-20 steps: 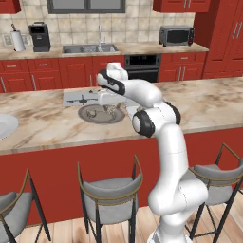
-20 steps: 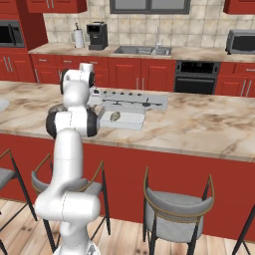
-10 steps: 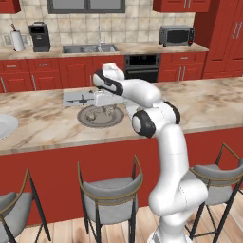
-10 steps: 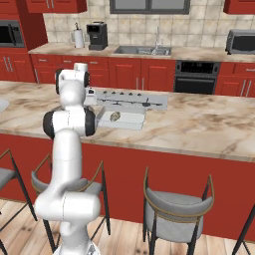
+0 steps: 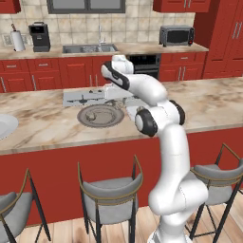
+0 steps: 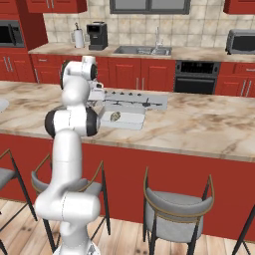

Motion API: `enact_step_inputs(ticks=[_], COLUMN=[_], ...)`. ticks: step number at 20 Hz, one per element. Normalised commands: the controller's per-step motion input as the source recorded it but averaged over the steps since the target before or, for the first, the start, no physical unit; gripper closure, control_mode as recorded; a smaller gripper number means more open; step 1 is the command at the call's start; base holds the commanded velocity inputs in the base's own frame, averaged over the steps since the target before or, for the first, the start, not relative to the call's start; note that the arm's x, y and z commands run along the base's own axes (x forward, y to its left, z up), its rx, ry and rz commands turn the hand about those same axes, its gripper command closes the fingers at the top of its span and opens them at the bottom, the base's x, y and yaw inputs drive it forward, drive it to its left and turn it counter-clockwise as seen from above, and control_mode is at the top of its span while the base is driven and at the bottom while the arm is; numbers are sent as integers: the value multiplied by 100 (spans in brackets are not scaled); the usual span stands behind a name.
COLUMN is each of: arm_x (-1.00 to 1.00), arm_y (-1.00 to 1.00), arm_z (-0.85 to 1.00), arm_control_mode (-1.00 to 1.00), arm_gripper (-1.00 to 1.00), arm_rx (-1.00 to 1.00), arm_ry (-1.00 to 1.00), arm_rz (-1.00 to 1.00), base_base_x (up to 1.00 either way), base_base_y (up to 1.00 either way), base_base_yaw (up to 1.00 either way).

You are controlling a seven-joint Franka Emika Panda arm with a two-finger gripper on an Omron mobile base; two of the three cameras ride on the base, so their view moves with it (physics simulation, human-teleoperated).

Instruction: Place two dumplings into each of the tupperware containers and then place the containers in the fridge.

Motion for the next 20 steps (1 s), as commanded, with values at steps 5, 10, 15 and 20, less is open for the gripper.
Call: enact_step_inputs(ticks=[5,10,15,20], arm_x=[0,1,0,6], arm_y=[-96,-82,-86,-75], arm_z=[0,-2,-16,-11], arm_control_mode=[-100,-100,-100,-100], arm_gripper=[100,100,100,100], arm_rx=[0,0,0,0], arm_ry=[3,3,0,0], arm_rz=[0,0,0,0], base_base_x=[0,0,0,0], base_base_y=[0,0,0,0], base_base_yaw=[0,0,0,0])
